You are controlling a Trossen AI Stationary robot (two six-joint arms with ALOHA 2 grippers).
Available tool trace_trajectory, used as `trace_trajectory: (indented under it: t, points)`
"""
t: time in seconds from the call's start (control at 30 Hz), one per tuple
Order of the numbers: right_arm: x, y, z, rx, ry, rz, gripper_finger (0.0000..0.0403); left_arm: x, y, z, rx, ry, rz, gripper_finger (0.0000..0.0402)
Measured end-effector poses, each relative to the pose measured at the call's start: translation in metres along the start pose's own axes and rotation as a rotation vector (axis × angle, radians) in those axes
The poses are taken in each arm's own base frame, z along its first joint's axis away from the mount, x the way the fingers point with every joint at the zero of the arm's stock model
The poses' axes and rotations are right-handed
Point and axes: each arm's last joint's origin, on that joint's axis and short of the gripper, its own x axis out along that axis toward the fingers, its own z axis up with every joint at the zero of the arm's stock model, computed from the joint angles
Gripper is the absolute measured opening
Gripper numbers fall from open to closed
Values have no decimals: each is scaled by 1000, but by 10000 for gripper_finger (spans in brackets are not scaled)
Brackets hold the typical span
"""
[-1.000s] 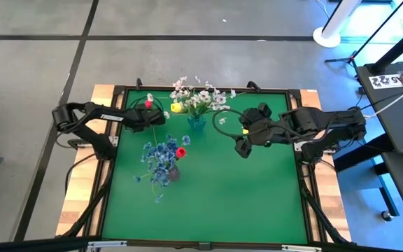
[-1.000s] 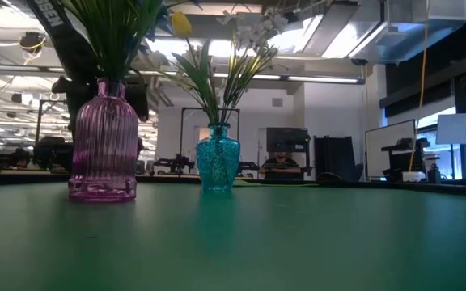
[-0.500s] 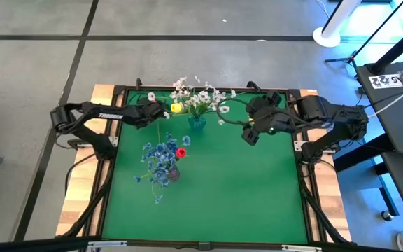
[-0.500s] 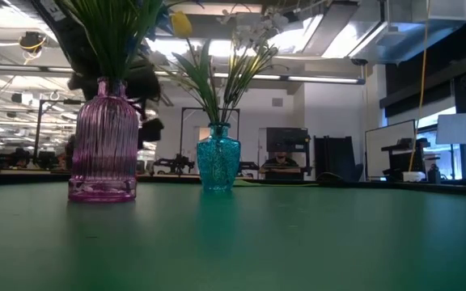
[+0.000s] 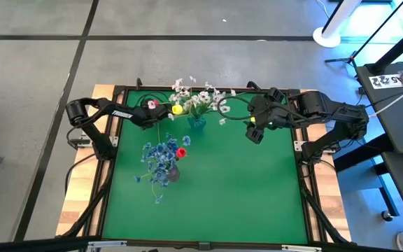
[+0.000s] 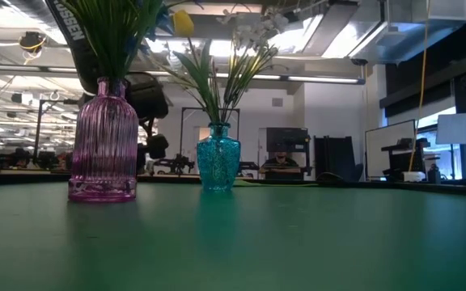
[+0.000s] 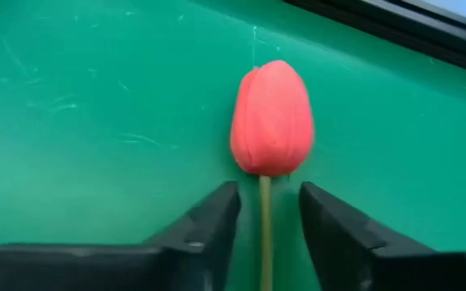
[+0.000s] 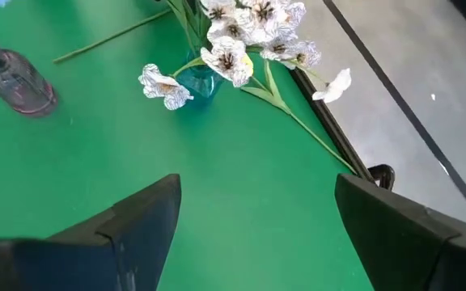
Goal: Sort flowers into vase by color
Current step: Put the red flowers into the violet vase
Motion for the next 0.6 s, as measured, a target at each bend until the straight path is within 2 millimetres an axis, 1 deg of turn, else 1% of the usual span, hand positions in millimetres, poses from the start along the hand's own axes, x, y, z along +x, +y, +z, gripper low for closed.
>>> trace_trajectory:
  t: [0.1, 0.17, 0.2, 0.27, 0.33, 0.43, 0.5, 0.6]
  points:
    - [-3, -2, 0, -21, -16, -3, 326, -2, 3, 0, 4, 14, 21, 64]
    - [-7, -4, 0, -35, -34, 5, 326, -7, 5, 3, 5, 45, 22, 21]
    - [-9, -5, 0, -33, -50, 9, 326, -12, 6, 5, 8, 66, 17, 13]
    - [-14, -7, 1, -36, -82, 21, 326, -27, 12, 10, 47, 124, 8, 11]
    - [-22, -7, 0, -35, -122, 48, 326, -50, 19, 18, 82, 128, -30, 7]
    - [-33, -1, -1, -60, -196, 93, 326, -95, 29, 34, 71, 30, -154, 4]
    - [-40, 8, -1, -83, -244, 122, 326, -125, 38, 40, 86, -9, -288, 4]
    - [-45, 20, 2, -92, -315, 167, 326, -168, 52, 53, 79, -84, -549, 3]
